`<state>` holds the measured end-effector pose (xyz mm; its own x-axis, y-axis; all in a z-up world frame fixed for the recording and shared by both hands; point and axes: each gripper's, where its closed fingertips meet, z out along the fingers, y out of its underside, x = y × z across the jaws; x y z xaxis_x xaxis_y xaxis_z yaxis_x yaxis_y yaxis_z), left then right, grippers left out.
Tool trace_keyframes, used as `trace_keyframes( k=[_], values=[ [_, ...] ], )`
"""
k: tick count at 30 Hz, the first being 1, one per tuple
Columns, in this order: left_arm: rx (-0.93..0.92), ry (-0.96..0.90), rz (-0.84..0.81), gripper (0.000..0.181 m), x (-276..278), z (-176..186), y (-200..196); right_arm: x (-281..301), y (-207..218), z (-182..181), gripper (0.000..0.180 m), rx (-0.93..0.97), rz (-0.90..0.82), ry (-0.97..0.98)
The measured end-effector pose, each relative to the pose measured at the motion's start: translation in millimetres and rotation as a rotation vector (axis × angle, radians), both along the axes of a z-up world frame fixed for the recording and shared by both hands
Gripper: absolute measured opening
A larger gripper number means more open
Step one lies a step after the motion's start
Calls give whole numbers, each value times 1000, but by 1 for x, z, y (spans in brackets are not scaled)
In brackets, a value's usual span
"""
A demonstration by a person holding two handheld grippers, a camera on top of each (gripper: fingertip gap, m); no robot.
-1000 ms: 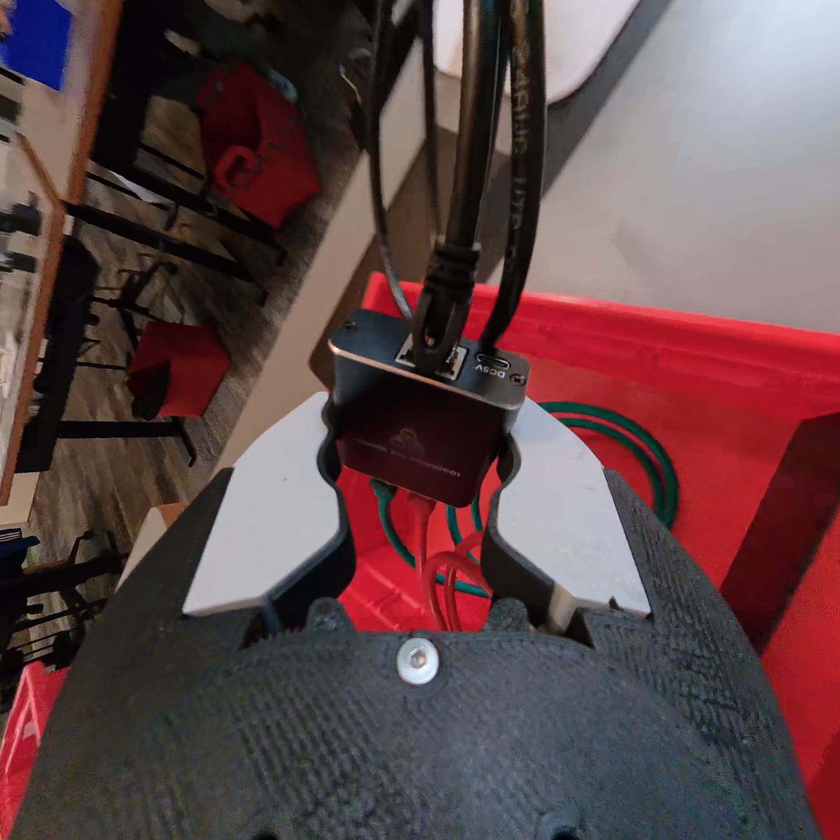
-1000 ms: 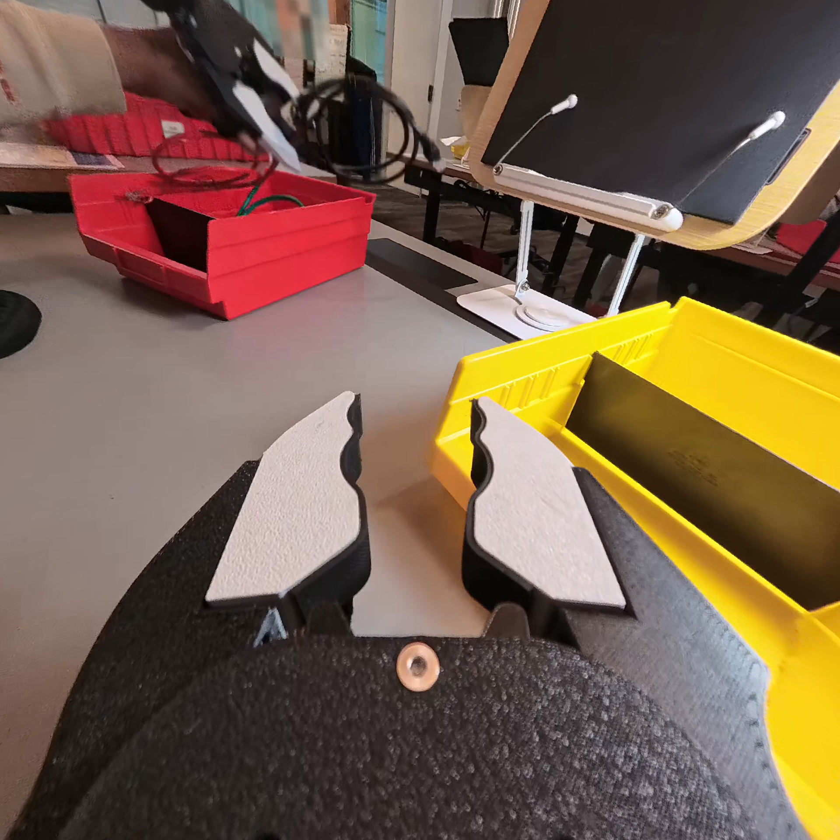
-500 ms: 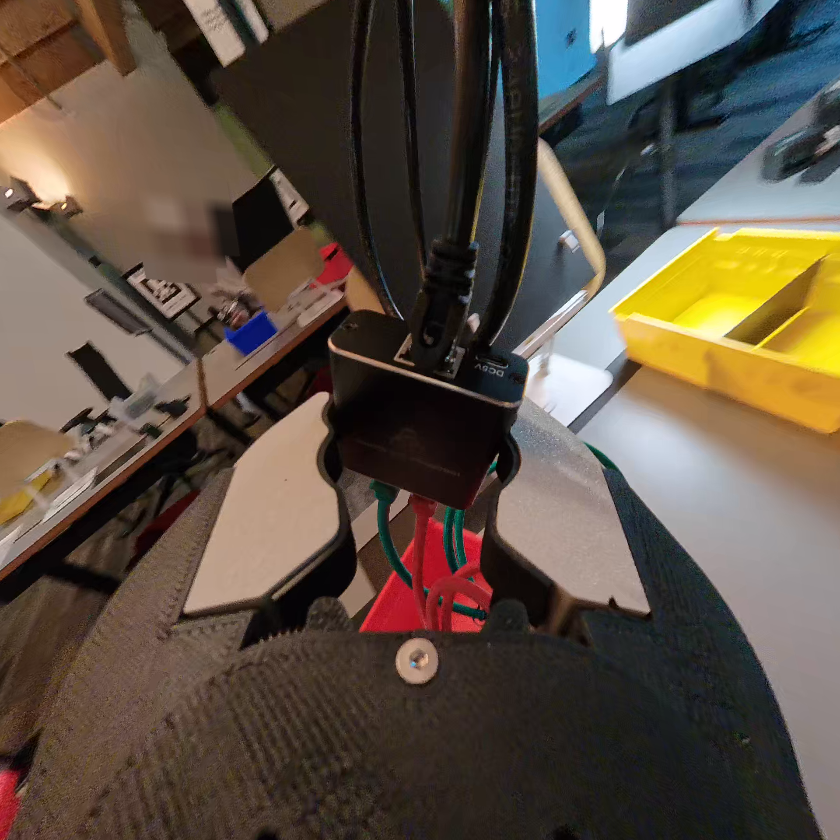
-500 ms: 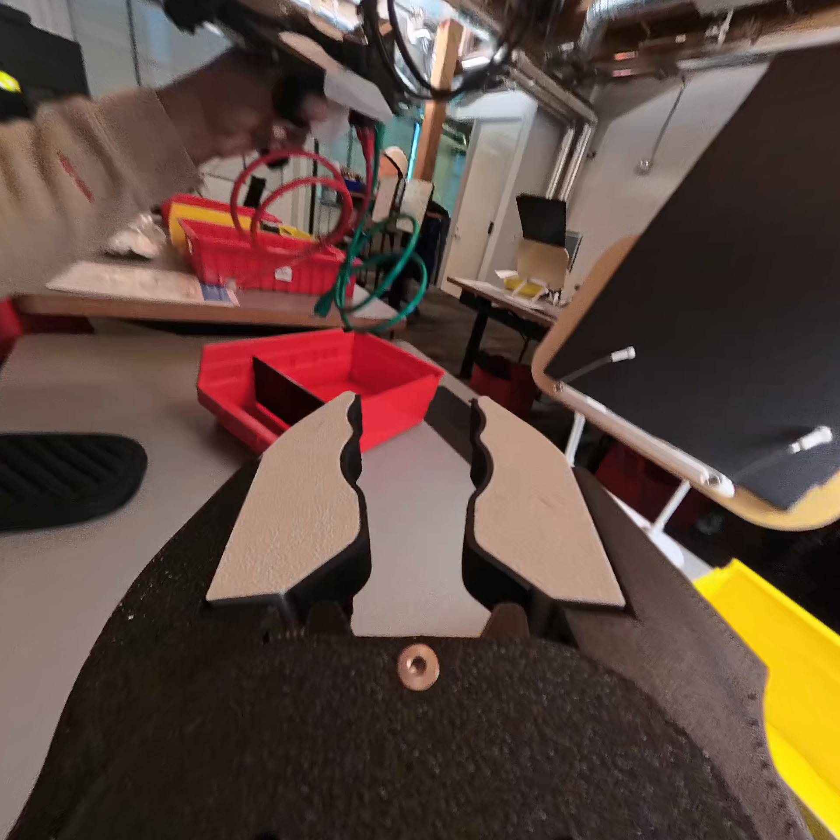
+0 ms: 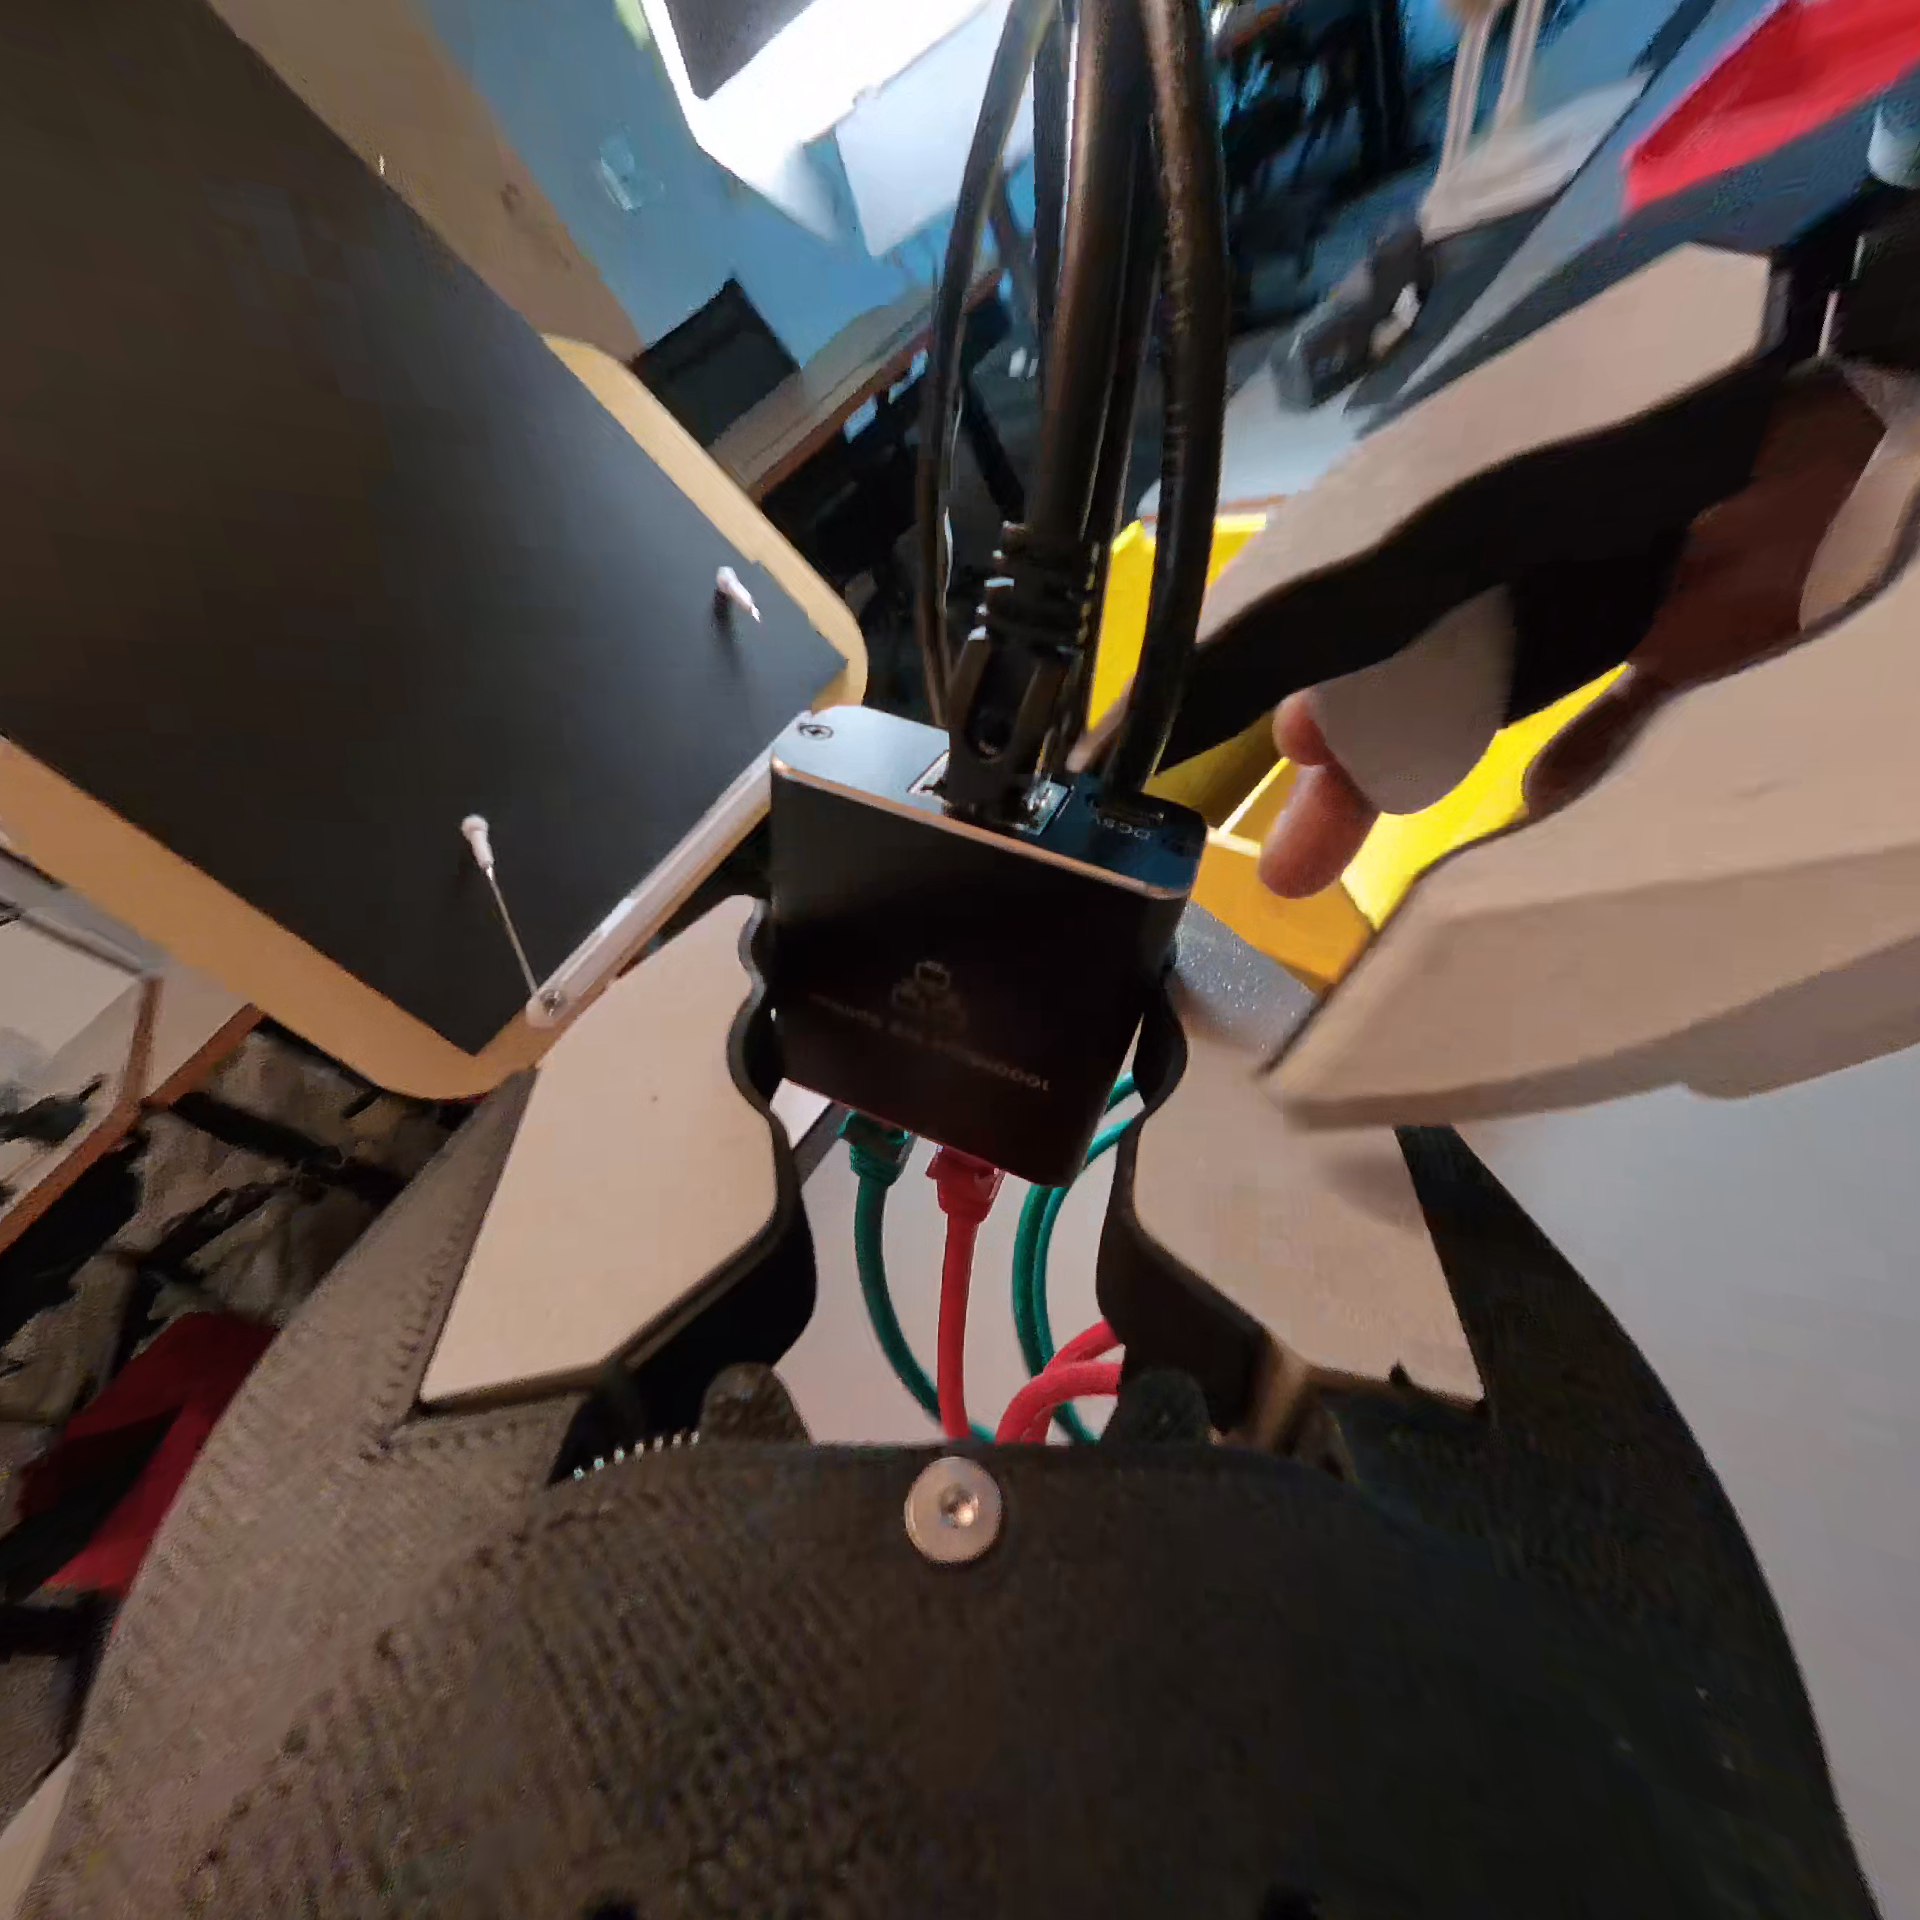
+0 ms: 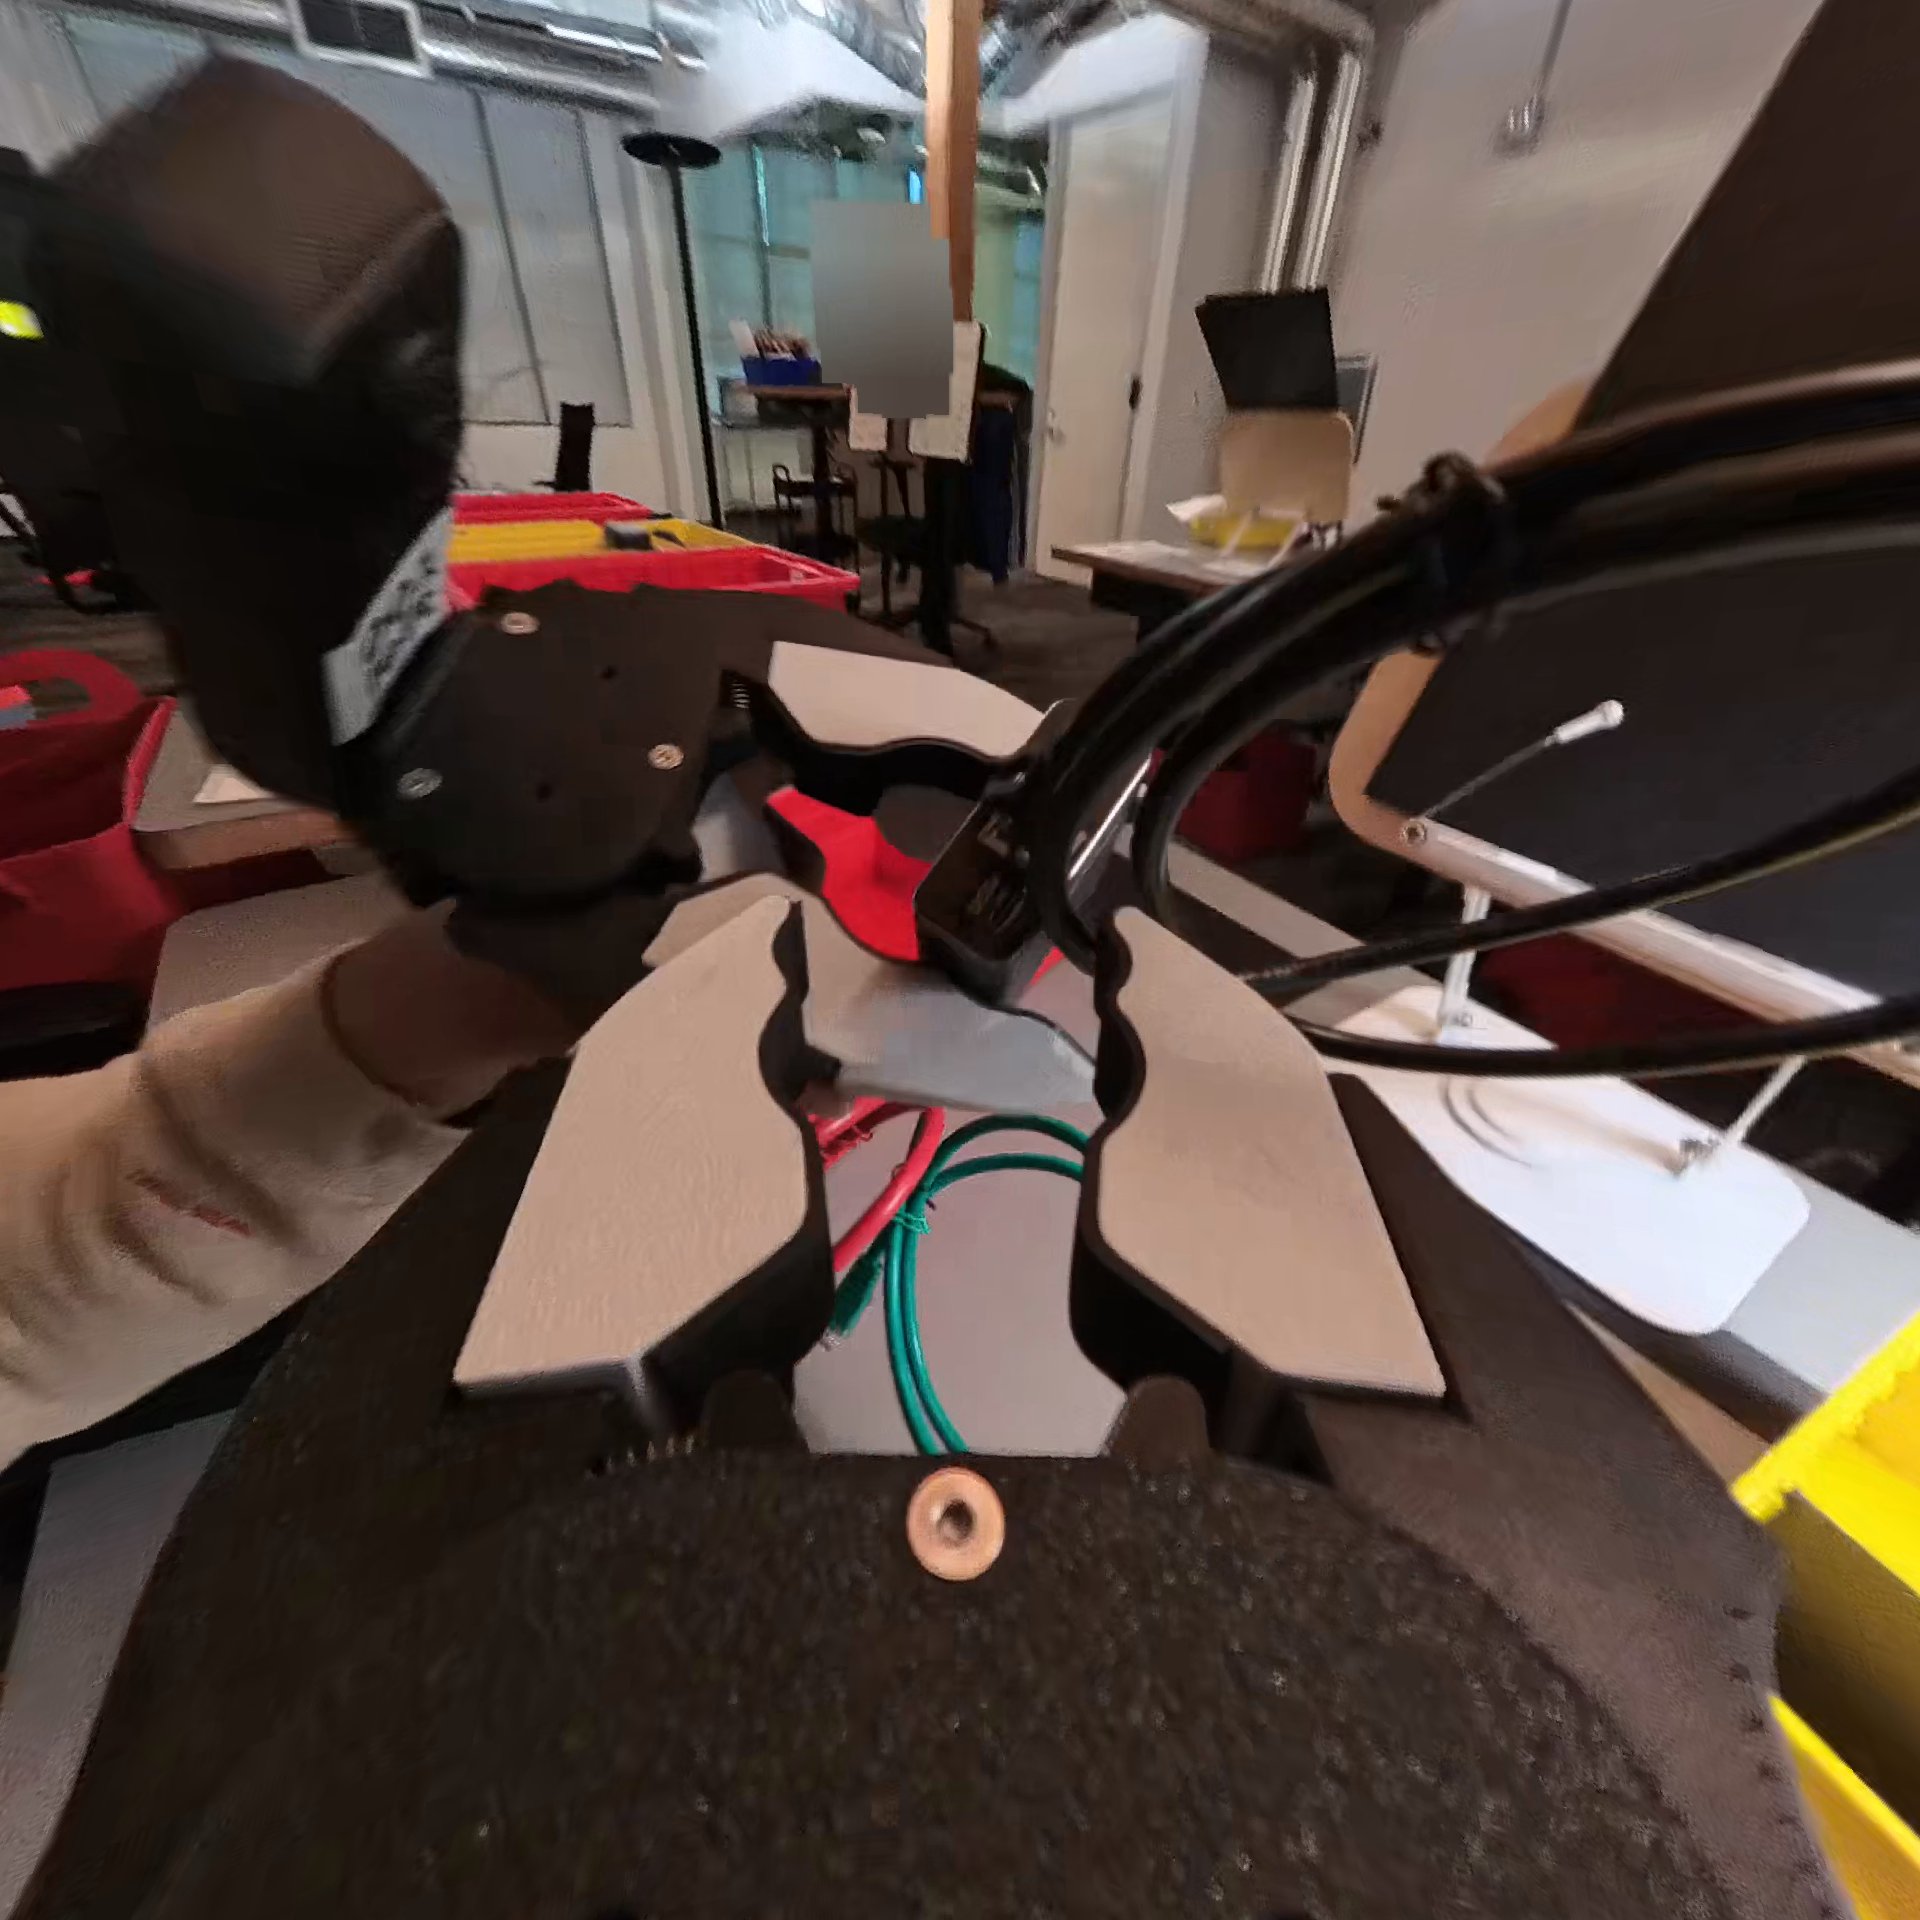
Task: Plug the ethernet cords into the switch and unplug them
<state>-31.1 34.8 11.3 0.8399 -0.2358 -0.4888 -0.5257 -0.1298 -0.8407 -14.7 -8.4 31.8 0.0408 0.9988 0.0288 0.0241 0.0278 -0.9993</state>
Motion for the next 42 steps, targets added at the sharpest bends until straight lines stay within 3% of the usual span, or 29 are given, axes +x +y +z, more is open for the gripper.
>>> trace_keyframes(
  k=[3, 7, 15, 19, 24, 28, 34, 38, 42],
  values=[
    [-1, 106, 54, 67, 5, -14, 6, -5, 16, -14, 38, -46, -27, -25],
    [8, 209, 112, 67, 1, -22, 11, -10, 22, -28, 36, -99, 24, -56],
    [103, 222, 36, 66, 11, -13, 7, 1, 20, -18, 31, -232, 240, 10],
    [104, 91, -145, 63, 28, -6, -5, 14, 19, -8, 30, -286, 357, 34],
    [-92, -350, -521, 70, 52, -2, -33, 32, -5, 0, 29, -292, 568, 25],
    [-236, -526, -738, 67, 71, -9, -52, 36, -30, -3, 29, -280, 712, -1],
    [-266, -580, -738, 57, 72, -11, -49, 40, -23, -7, 28, -226, 686, -14],
    [-284, -436, -646, 49, 61, -22, -47, 33, -17, -24, 29, -155, 631, -72],
    [-307, -440, -641, 43, 56, -25, -48, 28, -14, -27, 29, -206, 645, -46]
  ],
)
